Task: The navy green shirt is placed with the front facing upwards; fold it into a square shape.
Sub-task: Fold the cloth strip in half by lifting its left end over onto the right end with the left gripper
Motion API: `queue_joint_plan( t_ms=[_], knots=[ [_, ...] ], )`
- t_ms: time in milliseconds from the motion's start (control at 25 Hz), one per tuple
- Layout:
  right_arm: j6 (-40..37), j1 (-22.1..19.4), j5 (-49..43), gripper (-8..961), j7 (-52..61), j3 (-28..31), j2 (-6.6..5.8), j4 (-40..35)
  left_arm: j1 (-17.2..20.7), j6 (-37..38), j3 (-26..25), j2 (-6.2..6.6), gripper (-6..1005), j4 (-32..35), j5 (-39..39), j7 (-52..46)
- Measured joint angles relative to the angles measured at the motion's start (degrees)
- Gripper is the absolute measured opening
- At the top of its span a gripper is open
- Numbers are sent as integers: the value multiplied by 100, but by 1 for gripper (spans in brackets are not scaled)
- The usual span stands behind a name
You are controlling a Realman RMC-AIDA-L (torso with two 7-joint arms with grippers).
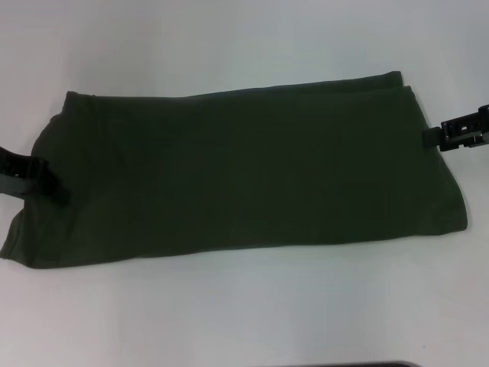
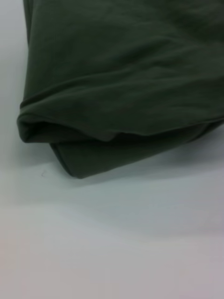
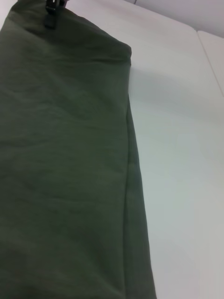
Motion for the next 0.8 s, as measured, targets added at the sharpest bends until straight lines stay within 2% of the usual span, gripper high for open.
queue_joint_plan(
  t_ms=[320, 680, 800],
  knots=[
    [-8, 0, 0, 570, 0, 5, 0, 0, 16, 45, -4, 17, 73, 63, -3, 7],
    [-17, -3, 0, 569, 4, 27, -1, 0, 87, 228, -6, 47, 61, 492, 84, 11],
    [-10, -7, 0, 570, 6, 28, -4, 0, 181, 304, -27, 115, 62, 706, 121, -68]
  ],
)
